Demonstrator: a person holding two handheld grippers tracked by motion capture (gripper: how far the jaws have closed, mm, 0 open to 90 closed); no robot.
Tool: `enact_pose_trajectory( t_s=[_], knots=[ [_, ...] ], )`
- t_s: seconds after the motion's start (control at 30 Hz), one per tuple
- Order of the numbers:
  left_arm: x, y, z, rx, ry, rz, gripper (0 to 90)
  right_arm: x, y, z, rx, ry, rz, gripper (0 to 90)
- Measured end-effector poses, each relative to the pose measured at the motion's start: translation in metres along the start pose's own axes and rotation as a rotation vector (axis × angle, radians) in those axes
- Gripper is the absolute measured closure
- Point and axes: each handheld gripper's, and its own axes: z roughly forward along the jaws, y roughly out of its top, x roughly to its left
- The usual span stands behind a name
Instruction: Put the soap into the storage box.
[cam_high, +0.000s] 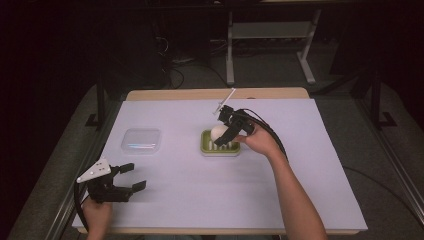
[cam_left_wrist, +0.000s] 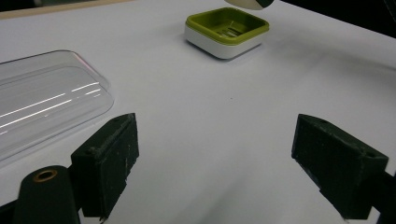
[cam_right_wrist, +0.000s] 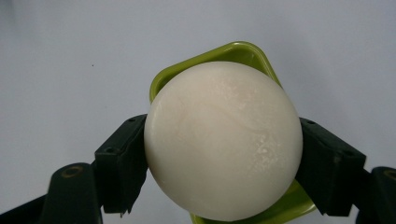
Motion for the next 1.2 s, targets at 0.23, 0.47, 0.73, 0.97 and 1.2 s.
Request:
enact_pose_trajectory(
  t_s=[0.23,0.47,0.73,0.97,1.2],
  knots=[
    [0.0,0.0,0.0,0.003,0.002,0.003,14.5,-0.003,-0.001,0.003,0.012,-0.005,0.008,23.6],
    [0.0,0.0,-0.001,0.001,0.002,0.003,14.5,-0.005,-0.001,0.008,0.02,-0.006,0.021,23.6],
    [0.0,0.0,-0.001,-0.003,0.001,-0.002,14.5,-0.008,-0.001,0.013,0.038,-0.001,0.034,23.5],
    [0.0,0.0,-0.001,-0.004,0.001,-0.003,14.5,-0.009,-0.001,0.016,0.047,0.0,0.042,23.6],
    [0.0,0.0,-0.001,-0.003,0.0,-0.001,14.5,-0.01,-0.002,0.021,0.063,0.001,0.046,23.5]
  ],
)
